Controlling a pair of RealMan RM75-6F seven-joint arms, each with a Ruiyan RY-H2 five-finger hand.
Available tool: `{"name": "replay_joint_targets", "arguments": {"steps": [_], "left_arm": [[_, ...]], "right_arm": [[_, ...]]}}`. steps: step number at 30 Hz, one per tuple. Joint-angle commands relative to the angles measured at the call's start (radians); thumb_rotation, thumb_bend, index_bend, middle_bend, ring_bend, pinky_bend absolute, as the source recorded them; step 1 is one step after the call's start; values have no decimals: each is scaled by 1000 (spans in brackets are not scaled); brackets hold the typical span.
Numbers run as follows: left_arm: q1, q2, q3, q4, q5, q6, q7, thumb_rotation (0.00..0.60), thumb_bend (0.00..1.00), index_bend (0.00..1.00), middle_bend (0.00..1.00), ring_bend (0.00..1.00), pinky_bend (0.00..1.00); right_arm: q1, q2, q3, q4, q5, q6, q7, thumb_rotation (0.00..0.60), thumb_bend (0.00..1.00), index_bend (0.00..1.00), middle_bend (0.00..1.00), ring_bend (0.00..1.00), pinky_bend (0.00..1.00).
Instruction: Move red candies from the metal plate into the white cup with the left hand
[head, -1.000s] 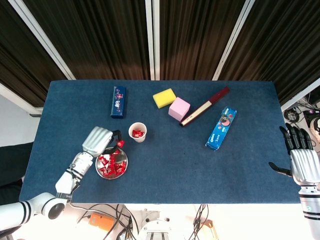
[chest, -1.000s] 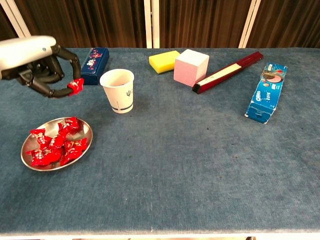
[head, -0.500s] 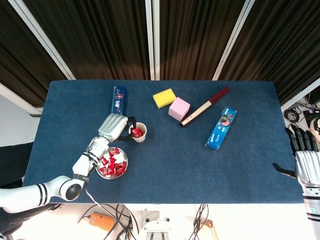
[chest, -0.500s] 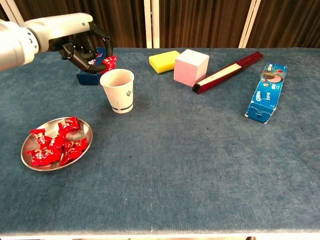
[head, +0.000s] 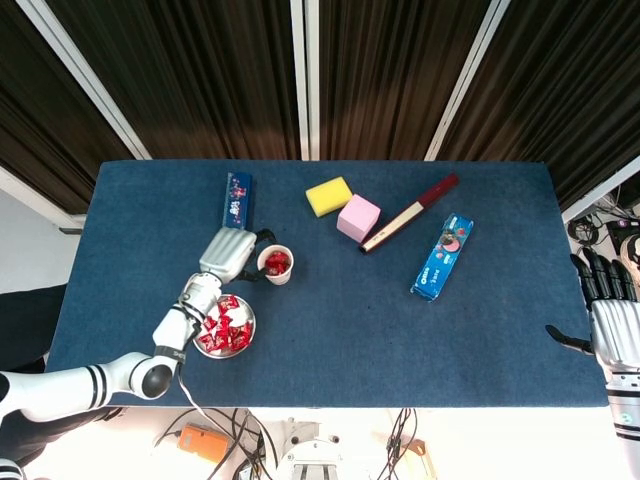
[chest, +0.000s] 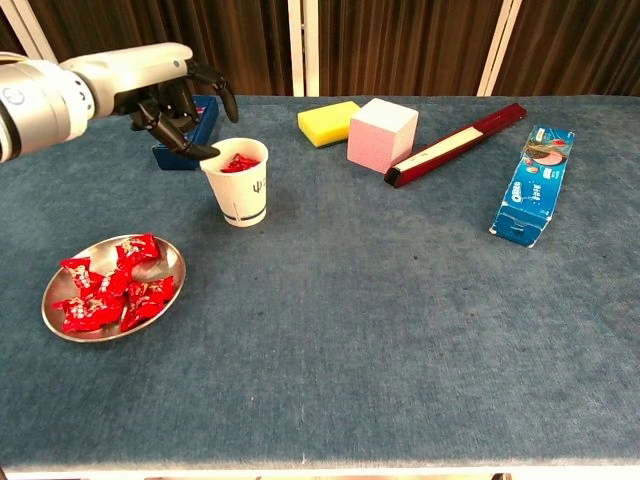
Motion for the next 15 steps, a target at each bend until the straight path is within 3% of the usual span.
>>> {"name": "replay_joint_targets", "arguments": {"steps": [1,8,15], "left_arm": [[31,24,20,-27,32,42,-12,600,219,347,926,864,844],[152,96,92,-110,139,182,-72,600,231,383,926,864,844],[222,70,179,-85,173,212,-52,600,233,400,926,864,844]], "right_arm": [[1,0,0,-1,-2,0,1,600,110,0,14,0,0],[6,-2,1,-1,-10,-1,1,600,111,0,15,0,0],[16,-5,1,-3,-21,-8,0,600,111,0,14,0,0]]}}
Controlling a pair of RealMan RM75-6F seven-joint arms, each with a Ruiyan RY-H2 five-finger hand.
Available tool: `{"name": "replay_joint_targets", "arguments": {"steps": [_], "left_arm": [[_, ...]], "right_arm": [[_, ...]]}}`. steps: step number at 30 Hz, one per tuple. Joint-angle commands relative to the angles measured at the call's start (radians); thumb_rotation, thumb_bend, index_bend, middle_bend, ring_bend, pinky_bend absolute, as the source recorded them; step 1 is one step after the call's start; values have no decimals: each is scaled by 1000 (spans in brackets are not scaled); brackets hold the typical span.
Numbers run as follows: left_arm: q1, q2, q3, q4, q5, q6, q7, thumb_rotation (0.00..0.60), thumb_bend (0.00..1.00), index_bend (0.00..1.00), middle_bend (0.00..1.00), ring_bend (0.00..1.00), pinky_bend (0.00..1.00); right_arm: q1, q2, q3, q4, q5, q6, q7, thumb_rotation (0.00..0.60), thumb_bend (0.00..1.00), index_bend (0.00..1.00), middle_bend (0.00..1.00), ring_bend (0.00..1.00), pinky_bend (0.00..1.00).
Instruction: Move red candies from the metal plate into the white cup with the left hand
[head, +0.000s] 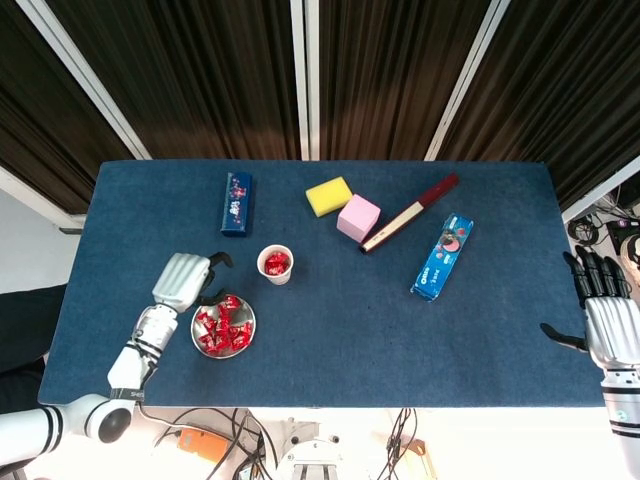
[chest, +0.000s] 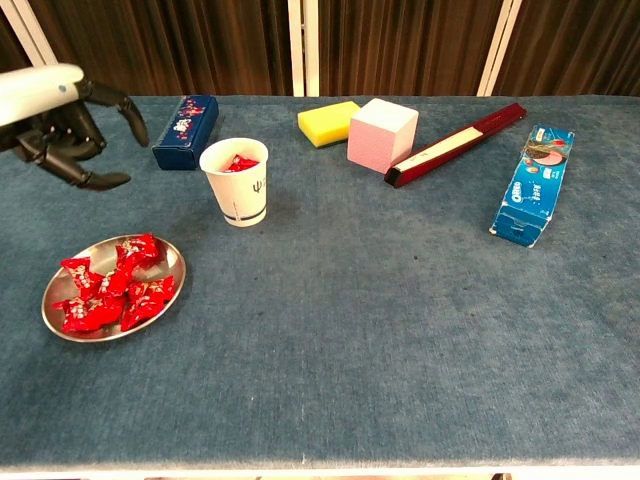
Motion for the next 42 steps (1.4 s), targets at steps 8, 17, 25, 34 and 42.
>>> {"name": "replay_joint_targets", "arguments": {"steps": [8,17,25,34,42], "left_arm": [[51,-90,56,79,15,-3,23,600,232,404,926,864,844],[55,-135,47,132,-7,-22,83,600,231,410,926,864,844],[59,-152,42,145,-12,-45,92,600,231,423,926,864,844],[61,-167,35,161,-21,-64,103,600,231,423,926,863,844],[62,-177,34,185,-28,-84,109,600,250,462,926,864,844]], "right_arm": [[1,4,-2,-12,-7,4,-12,600,110,0,14,0,0],[-5,4,-4,-11,0,7,-8,600,111,0,15,0,0],[-4,3,-4,-5,4,2,-4,600,110,0,15,0,0],[-4,3,-5,-7,7,-1,-7,600,110,0,15,0,0],[-3,3,-4,-9,13,-5,-10,600,111,0,15,0,0]]}}
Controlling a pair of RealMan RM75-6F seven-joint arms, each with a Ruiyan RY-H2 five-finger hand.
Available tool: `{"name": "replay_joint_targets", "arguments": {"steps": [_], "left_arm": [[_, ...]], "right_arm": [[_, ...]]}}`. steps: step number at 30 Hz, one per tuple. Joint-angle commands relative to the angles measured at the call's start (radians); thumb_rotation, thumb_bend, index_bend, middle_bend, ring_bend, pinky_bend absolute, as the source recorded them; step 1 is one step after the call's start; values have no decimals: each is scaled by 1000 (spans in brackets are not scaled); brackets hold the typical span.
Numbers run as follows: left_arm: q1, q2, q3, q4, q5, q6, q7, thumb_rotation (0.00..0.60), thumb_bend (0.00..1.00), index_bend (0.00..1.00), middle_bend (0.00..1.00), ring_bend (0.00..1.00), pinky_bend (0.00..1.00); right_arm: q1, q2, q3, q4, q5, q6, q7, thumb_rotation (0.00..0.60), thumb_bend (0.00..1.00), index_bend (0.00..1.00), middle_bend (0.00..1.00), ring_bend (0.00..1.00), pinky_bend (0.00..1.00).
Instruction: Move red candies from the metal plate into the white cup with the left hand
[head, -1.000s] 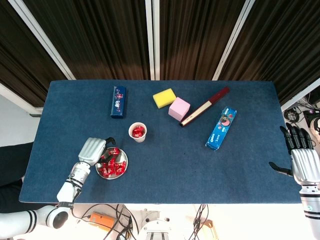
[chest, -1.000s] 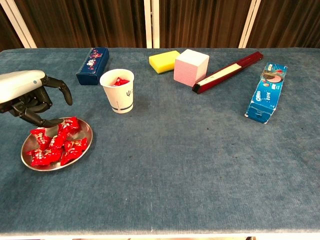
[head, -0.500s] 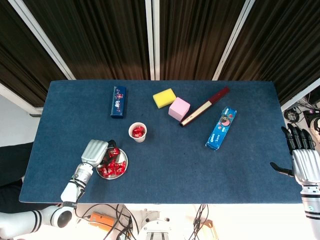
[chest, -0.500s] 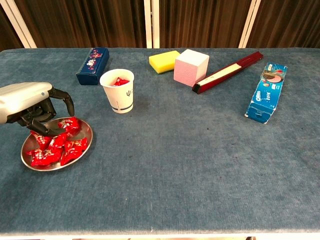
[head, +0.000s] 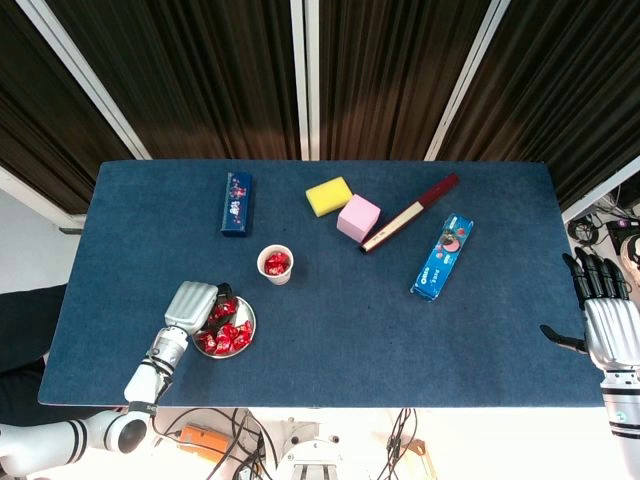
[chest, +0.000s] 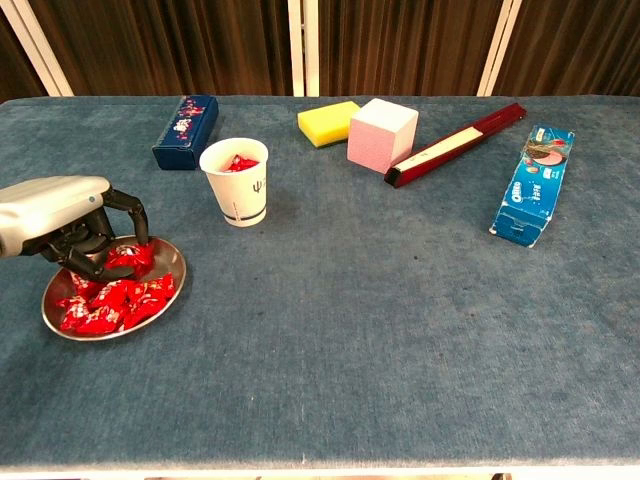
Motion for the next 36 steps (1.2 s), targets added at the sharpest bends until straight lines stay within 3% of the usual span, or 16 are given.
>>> {"name": "replay_joint_targets", "arguments": {"steps": [1,9,16,27,36], "left_arm": [[0,-4,-1,9,-3,-6,3,600,256,468,926,864,844],[2,6,-6,14,2,-12,5,600,393,549,926,864,844],[4,46,-20,-44,25,-2,-21,600,417,564,926,863,844],[-110,118,-163,-196,40,-49,-43,600,411,564,926,864,844],[-258,58,-254,-143,-144,-162,36,600,409,562,926,864,844]], "right_arm": [[0,0,0,0,1,-1,-1,600,111,0,15,0,0],[2,0,1,2,3,-4,2,600,110,0,14,0,0],[1,-1,2,6,1,1,7,600,110,0,14,0,0],[-3,-3,0,15,-2,6,19,600,110,0,14,0,0],[-15,-2,-1,31,10,13,40,600,110,0,15,0,0]]}}
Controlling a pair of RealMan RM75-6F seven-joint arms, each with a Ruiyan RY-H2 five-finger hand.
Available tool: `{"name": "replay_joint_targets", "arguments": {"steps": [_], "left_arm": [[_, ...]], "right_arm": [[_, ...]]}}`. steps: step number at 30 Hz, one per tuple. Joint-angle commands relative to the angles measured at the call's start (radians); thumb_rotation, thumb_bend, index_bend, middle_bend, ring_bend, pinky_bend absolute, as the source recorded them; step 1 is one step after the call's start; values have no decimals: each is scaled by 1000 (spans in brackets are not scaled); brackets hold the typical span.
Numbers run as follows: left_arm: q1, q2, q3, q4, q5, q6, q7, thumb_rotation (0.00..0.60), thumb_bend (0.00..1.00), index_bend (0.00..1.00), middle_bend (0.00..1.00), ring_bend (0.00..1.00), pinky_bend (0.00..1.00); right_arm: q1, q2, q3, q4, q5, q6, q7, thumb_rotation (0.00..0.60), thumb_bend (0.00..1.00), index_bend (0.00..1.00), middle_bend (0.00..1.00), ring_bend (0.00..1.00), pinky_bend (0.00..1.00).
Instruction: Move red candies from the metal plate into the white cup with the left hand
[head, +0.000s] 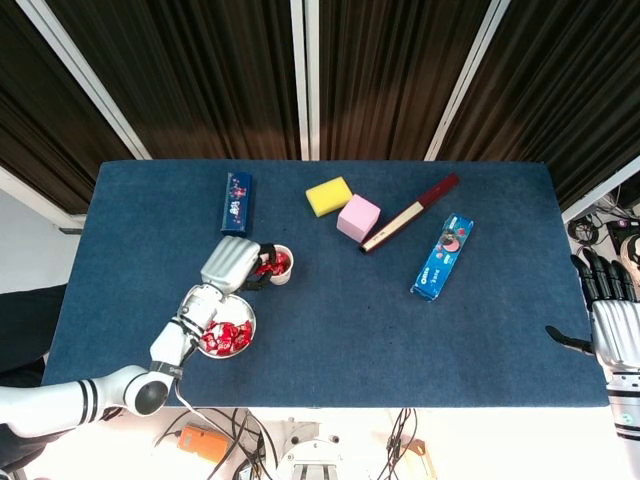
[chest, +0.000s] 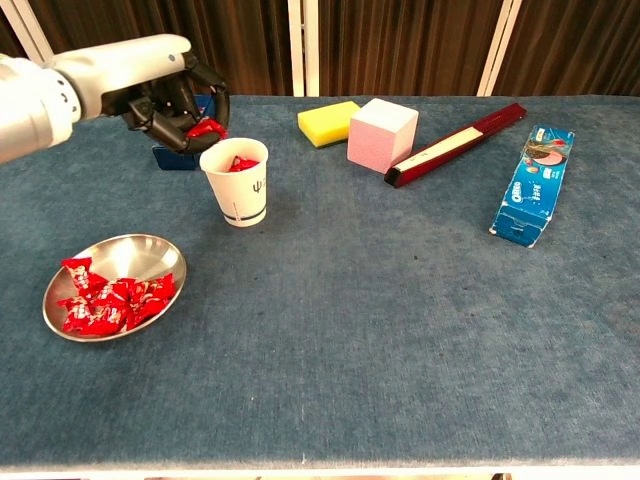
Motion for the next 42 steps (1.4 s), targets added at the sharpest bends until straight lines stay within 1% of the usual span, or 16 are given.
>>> {"name": "replay_joint_targets", "arguments": {"steps": [1,5,8,11,14,16,19,22,25,28,30,31,33,36,40,42], "left_arm": [[-64,-35,-34,41,-94,-50,40,600,407,560,926,864,844],[-100,-60,-33,80,-165,-52,81,600,389,527,926,864,844],[-110,-65,-25,92,-199,-44,99,600,369,469,926,864,844],[-115,-61,-11,90,-215,-25,125,600,336,414,926,863,844],[-112,-55,2,75,-207,8,141,600,268,330,926,864,844],[-103,-42,9,54,-193,24,134,600,253,306,926,863,844],[-81,-12,21,16,-147,55,110,600,246,301,926,864,844],[-47,35,45,-28,-72,99,86,600,245,302,926,863,844],[-12,91,91,-73,12,144,97,600,250,318,926,863,844],[18,144,134,-117,75,156,83,600,256,334,926,861,844],[40,184,172,-133,134,161,66,600,260,340,926,860,844],[49,196,188,-133,158,165,63,600,261,344,926,860,844],[72,226,242,-117,232,176,77,600,263,349,926,860,844],[102,243,303,-88,295,186,112,600,264,353,926,860,844],[127,246,350,-58,323,171,138,600,263,353,926,860,843],[136,239,360,-40,333,170,148,600,253,353,926,859,843]], "right_arm": [[-4,1,0,5,4,2,6,600,110,0,14,0,0],[-7,0,0,12,7,4,15,600,110,0,14,0,0],[-8,-1,0,17,9,2,18,600,110,0,14,0,0],[-6,-3,1,19,9,-1,20,600,110,0,15,0,0],[-3,-5,1,20,6,-4,18,600,111,0,14,0,0],[-1,-5,2,18,5,-5,16,600,110,0,14,0,0],[-1,-3,4,16,3,-3,14,600,110,0,15,0,0],[1,-2,5,14,4,-5,9,600,110,0,14,0,0],[6,-3,4,10,-2,-10,5,600,111,0,14,0,0],[6,-5,3,9,-8,-7,5,600,110,0,15,0,0],[5,-4,2,7,-10,-4,3,600,110,0,15,0,0],[4,-3,1,6,-11,-2,2,600,109,0,15,0,0],[1,0,1,3,-14,5,2,600,110,0,14,0,0],[-4,3,-1,0,-16,11,0,600,111,0,14,0,0],[-7,2,-3,-2,-20,16,0,600,110,0,15,0,0],[-7,2,-4,-4,-24,19,-1,600,110,0,14,0,0]]}}
